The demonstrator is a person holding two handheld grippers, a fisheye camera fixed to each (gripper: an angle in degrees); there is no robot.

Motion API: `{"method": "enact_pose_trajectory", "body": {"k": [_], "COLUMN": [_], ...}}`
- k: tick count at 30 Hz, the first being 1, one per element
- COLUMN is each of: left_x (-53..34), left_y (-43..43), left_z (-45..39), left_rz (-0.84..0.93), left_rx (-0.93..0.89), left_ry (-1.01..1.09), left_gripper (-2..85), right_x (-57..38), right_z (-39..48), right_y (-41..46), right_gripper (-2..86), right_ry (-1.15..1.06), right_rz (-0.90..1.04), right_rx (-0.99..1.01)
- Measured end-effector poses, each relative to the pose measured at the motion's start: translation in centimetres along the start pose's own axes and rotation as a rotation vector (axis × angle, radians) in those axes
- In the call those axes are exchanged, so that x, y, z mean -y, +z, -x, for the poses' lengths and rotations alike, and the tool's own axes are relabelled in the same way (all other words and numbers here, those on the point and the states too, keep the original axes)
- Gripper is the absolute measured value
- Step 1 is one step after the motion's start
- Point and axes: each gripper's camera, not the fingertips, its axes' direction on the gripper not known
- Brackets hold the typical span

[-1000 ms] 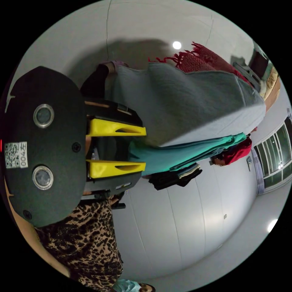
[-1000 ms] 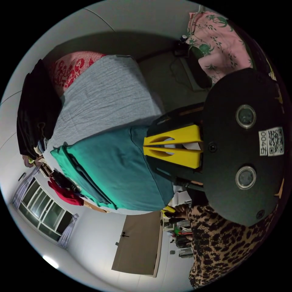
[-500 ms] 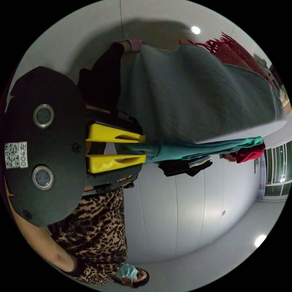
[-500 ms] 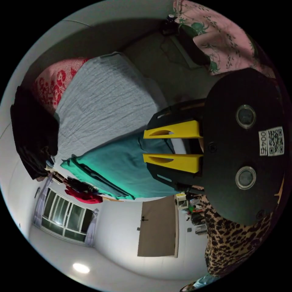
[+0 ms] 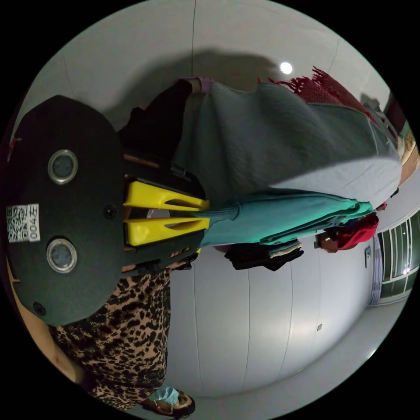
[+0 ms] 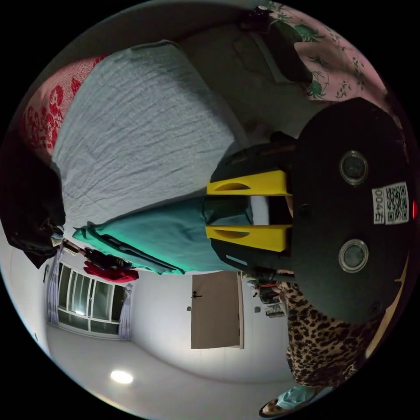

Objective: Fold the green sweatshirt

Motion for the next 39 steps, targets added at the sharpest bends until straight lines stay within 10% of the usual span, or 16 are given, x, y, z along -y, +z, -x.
{"method": "enact_pose_trajectory", "body": {"k": [12, 39], "left_x": [-1.4, -5.9], "left_y": [1.2, -2.7], "left_z": [-2.1, -14.8], "left_rz": [-0.033, -0.11], "left_rx": [0.001, 0.07], "left_ry": [-0.07, -0.029], "left_gripper": [3.0, 3.0], "right_x": [-1.5, -7.0], "right_z": [-1.8, 20.3], "right_y": [-0.7, -6.3], "right_gripper": [5.4, 3.1], "right_ry": [0.113, -0.41], "right_rz": [0.001, -0.025], "right_rx": [0.237, -0.198]}}
